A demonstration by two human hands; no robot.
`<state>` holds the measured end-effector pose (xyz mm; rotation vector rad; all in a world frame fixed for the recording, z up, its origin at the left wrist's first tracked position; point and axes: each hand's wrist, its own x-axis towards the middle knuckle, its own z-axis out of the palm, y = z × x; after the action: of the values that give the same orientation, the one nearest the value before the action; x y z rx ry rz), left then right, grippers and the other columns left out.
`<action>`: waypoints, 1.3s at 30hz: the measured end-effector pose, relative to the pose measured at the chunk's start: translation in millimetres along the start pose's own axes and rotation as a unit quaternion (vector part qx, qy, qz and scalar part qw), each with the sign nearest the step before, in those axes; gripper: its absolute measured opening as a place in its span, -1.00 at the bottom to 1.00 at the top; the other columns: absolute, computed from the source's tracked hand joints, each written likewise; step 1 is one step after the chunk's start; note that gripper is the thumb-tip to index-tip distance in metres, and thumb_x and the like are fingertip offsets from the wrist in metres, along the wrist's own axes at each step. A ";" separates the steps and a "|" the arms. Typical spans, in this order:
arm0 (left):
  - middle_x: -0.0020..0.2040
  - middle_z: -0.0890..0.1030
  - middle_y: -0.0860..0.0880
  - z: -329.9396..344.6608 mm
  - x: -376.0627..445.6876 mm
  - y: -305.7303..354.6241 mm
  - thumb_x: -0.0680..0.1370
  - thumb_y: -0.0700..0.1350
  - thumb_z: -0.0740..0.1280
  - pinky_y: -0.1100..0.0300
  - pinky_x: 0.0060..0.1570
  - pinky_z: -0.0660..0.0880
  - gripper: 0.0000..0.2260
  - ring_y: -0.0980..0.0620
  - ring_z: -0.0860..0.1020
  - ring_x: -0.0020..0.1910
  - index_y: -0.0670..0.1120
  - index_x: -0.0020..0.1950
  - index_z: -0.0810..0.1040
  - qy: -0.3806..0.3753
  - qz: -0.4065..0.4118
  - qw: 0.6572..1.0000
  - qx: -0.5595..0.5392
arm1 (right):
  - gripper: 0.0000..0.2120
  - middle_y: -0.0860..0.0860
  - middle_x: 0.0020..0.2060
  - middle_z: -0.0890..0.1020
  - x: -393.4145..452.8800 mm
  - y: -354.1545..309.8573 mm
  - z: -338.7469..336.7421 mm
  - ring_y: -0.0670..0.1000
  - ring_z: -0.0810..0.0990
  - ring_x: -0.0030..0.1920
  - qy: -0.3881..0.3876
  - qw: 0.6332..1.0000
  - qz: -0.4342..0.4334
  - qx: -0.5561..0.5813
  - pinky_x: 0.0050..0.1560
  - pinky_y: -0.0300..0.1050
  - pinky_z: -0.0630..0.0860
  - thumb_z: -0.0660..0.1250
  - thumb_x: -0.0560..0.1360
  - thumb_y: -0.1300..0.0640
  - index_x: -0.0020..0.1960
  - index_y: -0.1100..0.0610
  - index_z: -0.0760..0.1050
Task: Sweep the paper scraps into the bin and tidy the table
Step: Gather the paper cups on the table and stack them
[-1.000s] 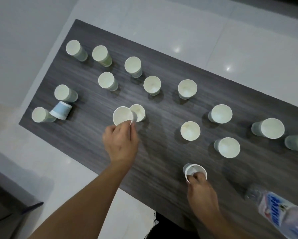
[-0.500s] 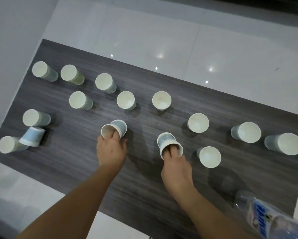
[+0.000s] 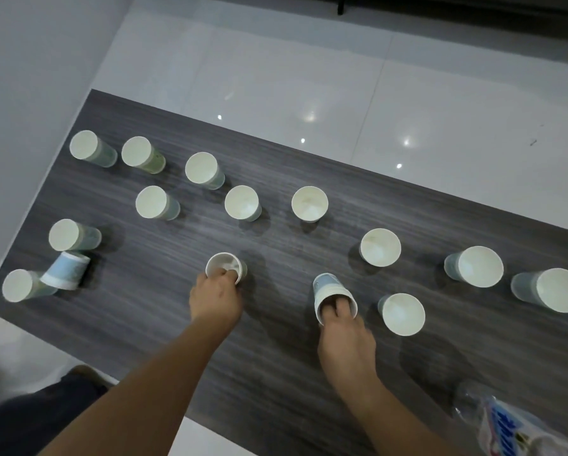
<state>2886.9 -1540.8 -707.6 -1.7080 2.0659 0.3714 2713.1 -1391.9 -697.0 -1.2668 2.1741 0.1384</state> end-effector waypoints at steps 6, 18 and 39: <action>-0.12 0.62 -0.09 -23.8 -8.7 9.1 0.53 -0.04 0.33 0.03 -0.21 0.39 -0.82 -0.17 0.43 -0.17 -0.16 -0.11 0.56 0.291 0.041 0.941 -0.170 | -0.59 0.02 0.33 0.41 30.6 -7.6 -14.0 0.13 0.55 0.06 0.002 0.999 -0.023 -0.024 -0.10 -0.05 0.48 0.22 0.48 0.21 0.32 0.02 0.44; -0.05 0.66 -0.03 -47.8 66.5 18.4 0.55 0.04 0.31 0.03 -0.24 0.38 -0.81 -0.18 0.43 -0.19 -0.05 -0.08 0.62 0.220 0.132 0.963 -0.082 | -0.66 0.16 0.03 0.57 67.4 -46.4 -89.7 0.25 0.54 -0.27 0.278 0.953 -0.072 0.100 -0.40 -0.07 0.41 0.44 0.31 0.38 0.08 0.25 0.58; -0.18 0.54 0.03 -43.0 48.6 -173.8 0.36 0.00 0.44 -0.01 -0.22 0.39 -0.90 -0.11 0.47 -0.18 0.02 -0.23 0.58 0.139 0.161 0.968 -0.135 | -0.80 0.14 0.08 0.59 167.3 -271.2 -87.5 0.29 0.58 -0.18 0.204 0.971 -0.113 0.047 -0.27 -0.04 0.44 0.33 0.51 0.28 0.13 0.21 0.59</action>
<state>3042.8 -1638.2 -682.2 -1.6476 2.6139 0.5642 2836.1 -1696.7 -662.6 -1.5839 2.3134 -0.3433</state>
